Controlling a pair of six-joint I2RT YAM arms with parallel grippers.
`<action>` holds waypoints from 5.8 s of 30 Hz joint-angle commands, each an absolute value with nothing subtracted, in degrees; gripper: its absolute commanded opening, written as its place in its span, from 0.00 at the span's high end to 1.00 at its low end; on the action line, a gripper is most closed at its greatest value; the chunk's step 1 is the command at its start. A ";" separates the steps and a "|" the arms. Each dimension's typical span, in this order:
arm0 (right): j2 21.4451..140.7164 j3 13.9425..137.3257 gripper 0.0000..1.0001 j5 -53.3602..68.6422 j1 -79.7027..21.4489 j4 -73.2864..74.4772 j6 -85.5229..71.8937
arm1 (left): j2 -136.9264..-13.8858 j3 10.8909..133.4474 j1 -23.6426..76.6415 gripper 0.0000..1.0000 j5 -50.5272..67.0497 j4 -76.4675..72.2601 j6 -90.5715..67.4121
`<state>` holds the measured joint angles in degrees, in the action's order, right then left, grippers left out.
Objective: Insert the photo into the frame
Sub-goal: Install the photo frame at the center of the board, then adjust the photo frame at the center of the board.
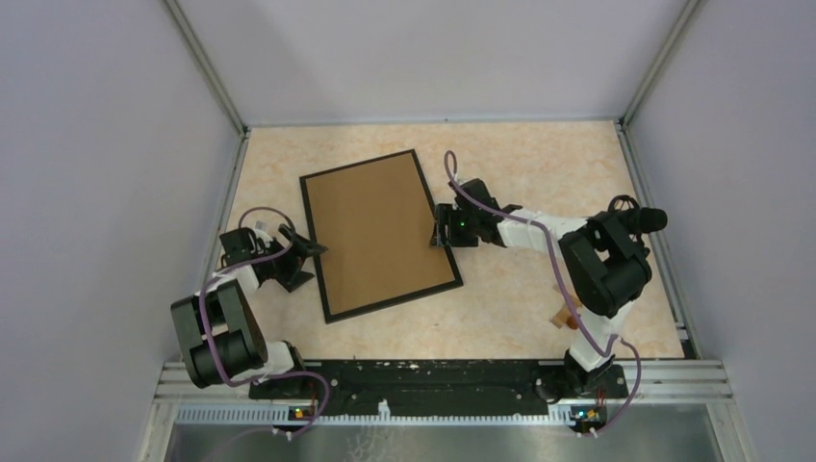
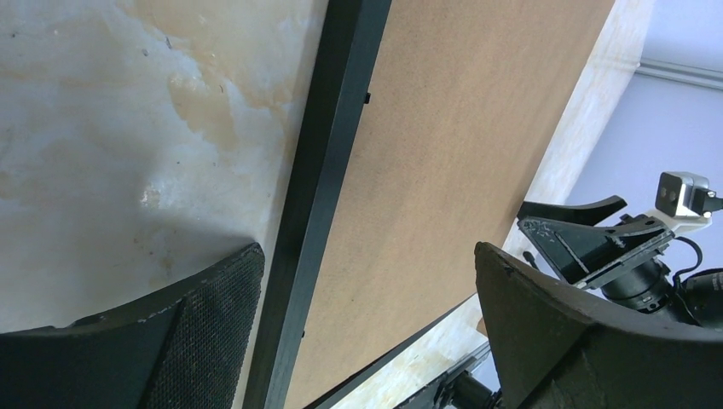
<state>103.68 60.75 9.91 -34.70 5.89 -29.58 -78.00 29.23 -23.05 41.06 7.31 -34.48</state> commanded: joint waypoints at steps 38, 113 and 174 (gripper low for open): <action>98.79 59.97 0.67 24.23 -36.99 -12.98 -26.65 | -82.96 30.43 -22.16 0.02 35.77 7.03 -32.08; 79.75 50.19 0.01 -1.87 -36.38 13.77 -41.50 | -79.78 56.93 11.95 0.02 -13.42 -1.89 -28.99; 100.62 57.25 0.01 -0.18 -25.84 10.28 -32.10 | -78.70 48.87 7.55 0.01 -0.34 33.19 -26.63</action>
